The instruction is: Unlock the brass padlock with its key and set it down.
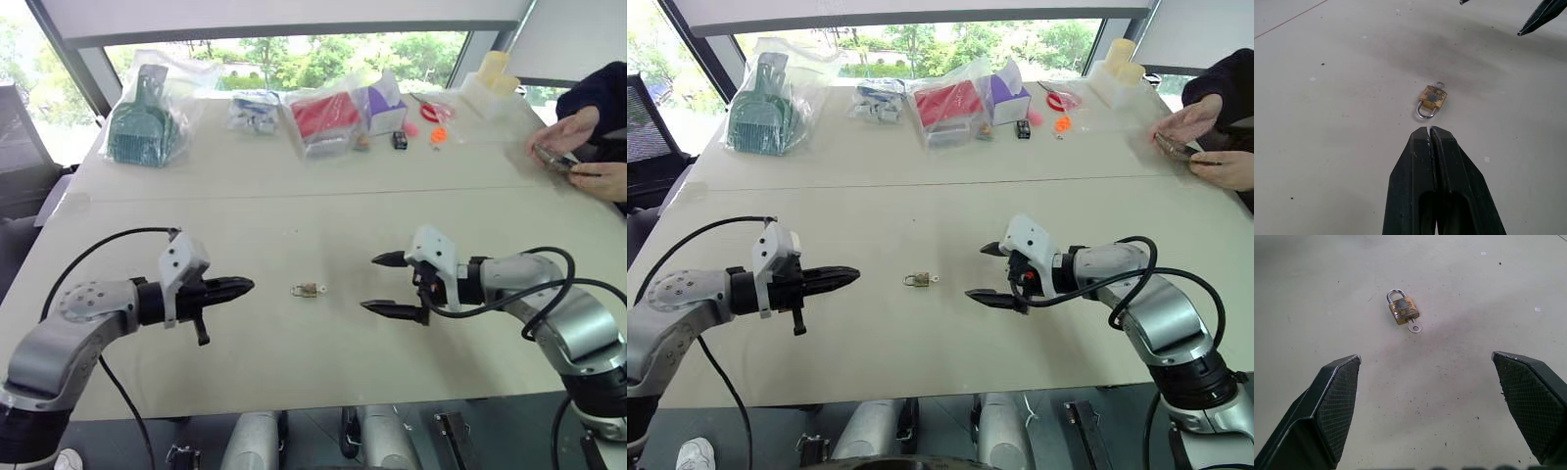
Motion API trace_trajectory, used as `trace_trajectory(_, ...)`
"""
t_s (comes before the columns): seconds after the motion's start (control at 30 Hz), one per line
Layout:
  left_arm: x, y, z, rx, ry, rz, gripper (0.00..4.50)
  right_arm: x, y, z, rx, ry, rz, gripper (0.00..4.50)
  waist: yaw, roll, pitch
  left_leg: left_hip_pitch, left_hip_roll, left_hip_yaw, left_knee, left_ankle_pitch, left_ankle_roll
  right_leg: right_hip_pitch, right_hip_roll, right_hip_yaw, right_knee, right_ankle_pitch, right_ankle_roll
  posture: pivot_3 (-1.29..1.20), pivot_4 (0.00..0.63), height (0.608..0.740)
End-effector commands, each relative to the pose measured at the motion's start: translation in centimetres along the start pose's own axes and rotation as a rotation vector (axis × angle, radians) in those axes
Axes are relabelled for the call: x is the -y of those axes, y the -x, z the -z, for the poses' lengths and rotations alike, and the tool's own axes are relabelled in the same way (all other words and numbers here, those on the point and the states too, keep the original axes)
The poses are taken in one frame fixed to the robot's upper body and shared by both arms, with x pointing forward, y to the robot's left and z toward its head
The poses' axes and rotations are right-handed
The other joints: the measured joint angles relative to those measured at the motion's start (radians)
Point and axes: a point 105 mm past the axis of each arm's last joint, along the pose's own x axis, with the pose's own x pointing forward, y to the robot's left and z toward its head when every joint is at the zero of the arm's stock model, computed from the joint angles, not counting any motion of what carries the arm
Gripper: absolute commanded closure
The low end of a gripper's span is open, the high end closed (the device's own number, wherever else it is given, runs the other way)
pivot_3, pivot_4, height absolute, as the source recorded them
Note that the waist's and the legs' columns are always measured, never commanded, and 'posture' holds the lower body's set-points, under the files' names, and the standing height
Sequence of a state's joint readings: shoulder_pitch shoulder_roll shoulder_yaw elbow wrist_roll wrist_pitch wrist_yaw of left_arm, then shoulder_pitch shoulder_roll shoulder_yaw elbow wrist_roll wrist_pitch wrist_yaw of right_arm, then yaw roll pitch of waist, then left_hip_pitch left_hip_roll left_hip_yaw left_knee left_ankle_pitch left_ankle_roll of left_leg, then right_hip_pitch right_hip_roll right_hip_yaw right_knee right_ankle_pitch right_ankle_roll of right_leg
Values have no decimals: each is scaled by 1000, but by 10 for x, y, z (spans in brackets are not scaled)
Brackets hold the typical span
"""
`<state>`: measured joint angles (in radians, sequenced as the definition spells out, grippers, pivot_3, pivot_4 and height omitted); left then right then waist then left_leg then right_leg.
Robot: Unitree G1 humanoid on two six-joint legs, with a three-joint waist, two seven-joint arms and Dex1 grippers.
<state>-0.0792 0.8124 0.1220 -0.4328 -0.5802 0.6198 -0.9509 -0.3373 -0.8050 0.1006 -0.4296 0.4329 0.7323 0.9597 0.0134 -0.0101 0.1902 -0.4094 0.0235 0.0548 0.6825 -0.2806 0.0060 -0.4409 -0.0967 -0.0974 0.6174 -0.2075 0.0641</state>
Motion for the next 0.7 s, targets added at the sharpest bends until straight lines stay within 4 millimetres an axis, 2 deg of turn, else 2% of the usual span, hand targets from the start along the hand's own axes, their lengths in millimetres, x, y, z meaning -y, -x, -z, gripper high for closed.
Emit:
trace_trajectory(0.03, 4, 2, -5, 27, -10, 26, 4500, -2, 1, -12, 30, 50, 6, 55, 0, 0, 0, 0, 0, 0, 0, 0, 0, 0, 0, 0, 0, 0, 0, 0, 150, 740)
trace_trajectory(0.37, -1, -1, -3, 47, -12, -11, 4500, 0, 2, -10, 16, 66, 18, 55, 1, 0, 0, 0, 0, 0, 0, 0, 0, 0, 0, 0, 0, 0, 0, 0, 150, 740)
trace_trajectory(0.5, -5, -3, -1, 46, -39, -30, 4500, 2, 0, -16, 41, 71, 32, 55, 0, 0, 0, 0, 0, 0, 0, 0, 0, 0, 0, 0, 0, 0, 0, 0, 150, 740)
trace_trajectory(0.7, 2, -13, 4, 30, -85, 3, 4500, 6, -3, -19, 56, 92, 51, 55, 1, 0, 0, 0, 0, 0, 0, 0, 0, 0, 0, 0, 0, 0, 0, 0, 150, 740)
